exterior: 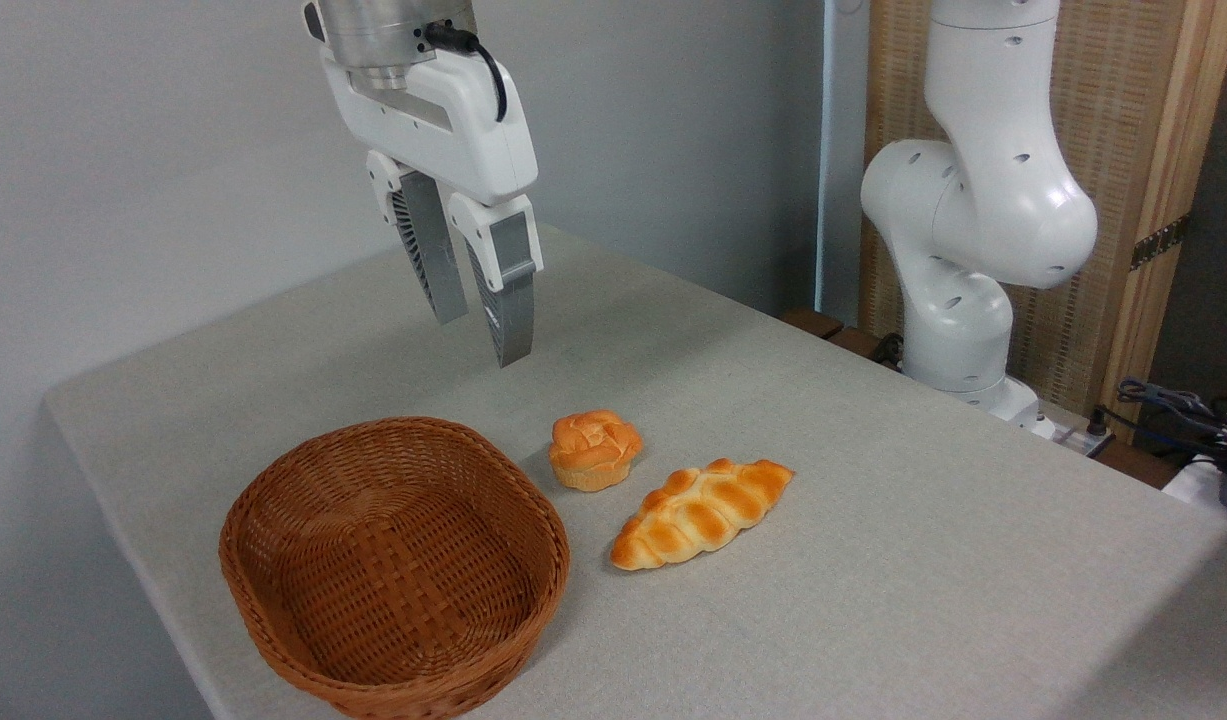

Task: Put bread into the basket

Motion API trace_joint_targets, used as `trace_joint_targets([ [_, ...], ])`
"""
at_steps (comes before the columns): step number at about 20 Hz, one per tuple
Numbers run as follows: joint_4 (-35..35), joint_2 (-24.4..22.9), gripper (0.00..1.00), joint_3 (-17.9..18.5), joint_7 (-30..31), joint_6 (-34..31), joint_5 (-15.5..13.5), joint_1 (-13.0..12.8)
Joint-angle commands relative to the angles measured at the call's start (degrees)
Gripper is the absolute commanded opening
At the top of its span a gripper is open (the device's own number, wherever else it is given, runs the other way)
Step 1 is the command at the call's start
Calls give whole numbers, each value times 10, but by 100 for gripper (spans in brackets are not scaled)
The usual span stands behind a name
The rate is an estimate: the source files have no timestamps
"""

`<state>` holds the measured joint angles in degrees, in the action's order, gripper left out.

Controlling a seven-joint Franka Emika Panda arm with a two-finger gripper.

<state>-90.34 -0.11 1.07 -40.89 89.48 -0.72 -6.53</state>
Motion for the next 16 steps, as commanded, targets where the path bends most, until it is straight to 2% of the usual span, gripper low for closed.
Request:
trace_joint_targets([
  [1,-19,-19,100,0,-7,-16,-1,-1],
  [6,-87,-66,100,-1,-13,-5,-1,-1],
  [9,-156,-110,100,-9,-16,23,-1,-1],
  [12,-235,-161,100,-10,-16,60,-1,-18],
  [16,-293,-190,100,-10,-16,84,2,-38],
])
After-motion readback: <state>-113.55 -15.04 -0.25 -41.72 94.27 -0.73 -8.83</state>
